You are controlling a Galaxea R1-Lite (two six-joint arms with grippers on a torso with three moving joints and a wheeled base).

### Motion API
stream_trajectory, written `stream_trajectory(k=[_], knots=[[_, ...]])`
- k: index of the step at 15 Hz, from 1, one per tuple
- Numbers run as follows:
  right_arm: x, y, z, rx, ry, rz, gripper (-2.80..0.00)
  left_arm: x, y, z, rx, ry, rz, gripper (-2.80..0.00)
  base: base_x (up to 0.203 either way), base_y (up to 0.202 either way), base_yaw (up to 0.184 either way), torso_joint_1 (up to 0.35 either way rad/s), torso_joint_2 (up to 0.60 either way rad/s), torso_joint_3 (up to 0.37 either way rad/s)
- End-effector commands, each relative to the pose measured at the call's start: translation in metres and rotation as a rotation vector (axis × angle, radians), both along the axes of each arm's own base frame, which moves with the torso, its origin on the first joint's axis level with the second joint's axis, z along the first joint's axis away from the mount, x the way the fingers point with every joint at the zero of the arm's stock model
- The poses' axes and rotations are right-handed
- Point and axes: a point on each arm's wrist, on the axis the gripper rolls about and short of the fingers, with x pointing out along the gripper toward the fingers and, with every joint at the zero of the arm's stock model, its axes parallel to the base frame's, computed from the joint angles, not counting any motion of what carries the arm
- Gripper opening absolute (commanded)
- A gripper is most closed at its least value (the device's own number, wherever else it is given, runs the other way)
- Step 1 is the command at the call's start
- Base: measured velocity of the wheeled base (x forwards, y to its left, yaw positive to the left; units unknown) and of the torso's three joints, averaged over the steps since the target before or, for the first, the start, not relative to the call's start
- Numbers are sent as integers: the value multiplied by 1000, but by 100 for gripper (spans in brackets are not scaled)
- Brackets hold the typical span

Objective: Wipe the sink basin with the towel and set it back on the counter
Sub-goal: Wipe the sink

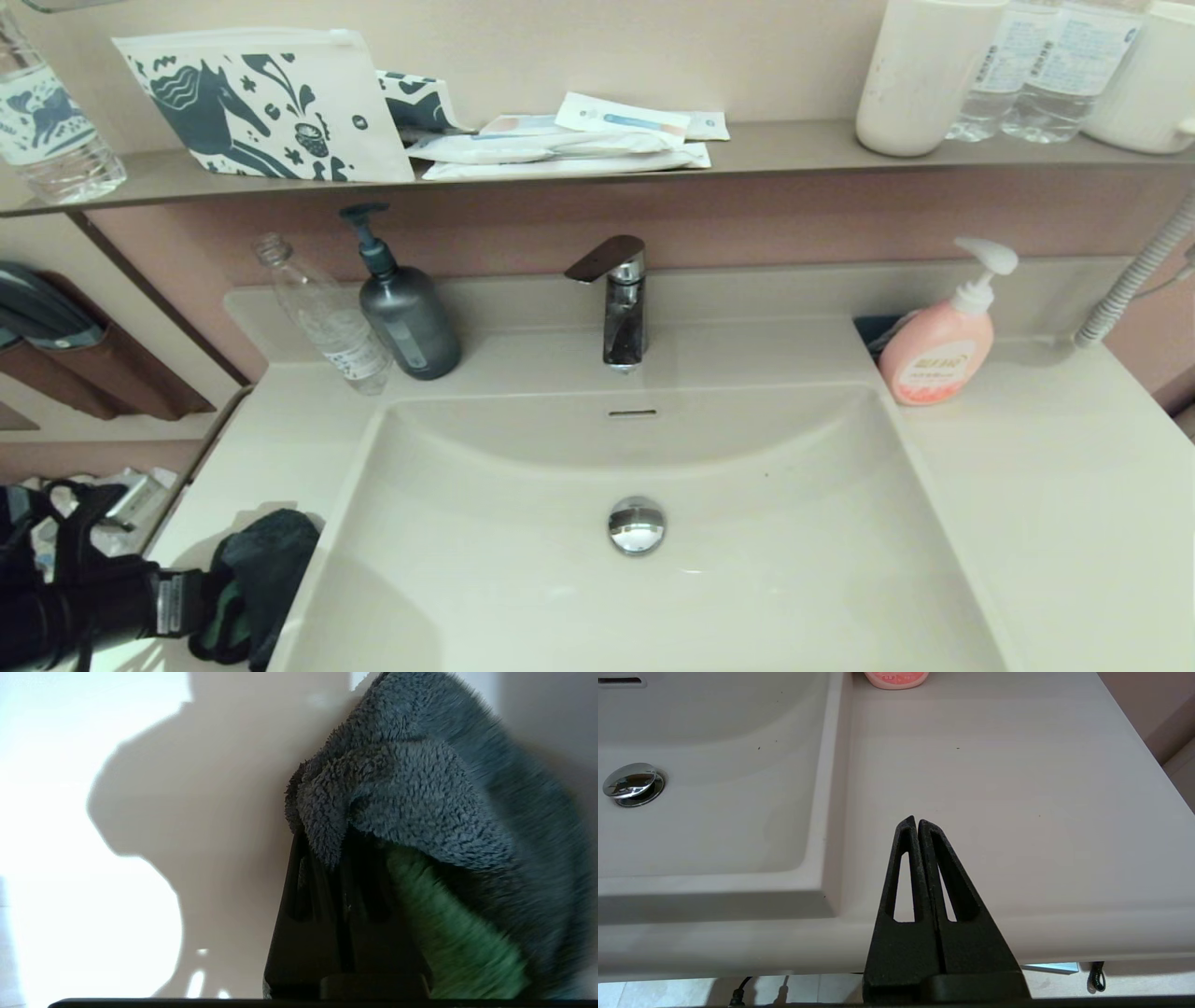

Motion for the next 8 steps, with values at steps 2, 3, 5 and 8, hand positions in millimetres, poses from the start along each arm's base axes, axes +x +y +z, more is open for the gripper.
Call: stream_trajectory(k=[2, 3, 5, 8], knots=[[0, 0, 0, -1, 2, 1, -280, 10, -20, 11, -80, -22, -1, -280, 0, 0, 0, 0, 0, 0], [0, 0, 0, -1, 0, -1, -280, 15, -25, 15, -85, -28, -8, -280, 0, 0, 0, 0, 0, 0], [0, 0, 0, -1, 1, 1, -280, 24, -27, 15, -85, -28, -22, -280, 0, 0, 0, 0, 0, 0], [0, 0, 0, -1, 2, 1, -280, 35, -25, 14, -103, -23, -17, -280, 0, 0, 0, 0, 0, 0]])
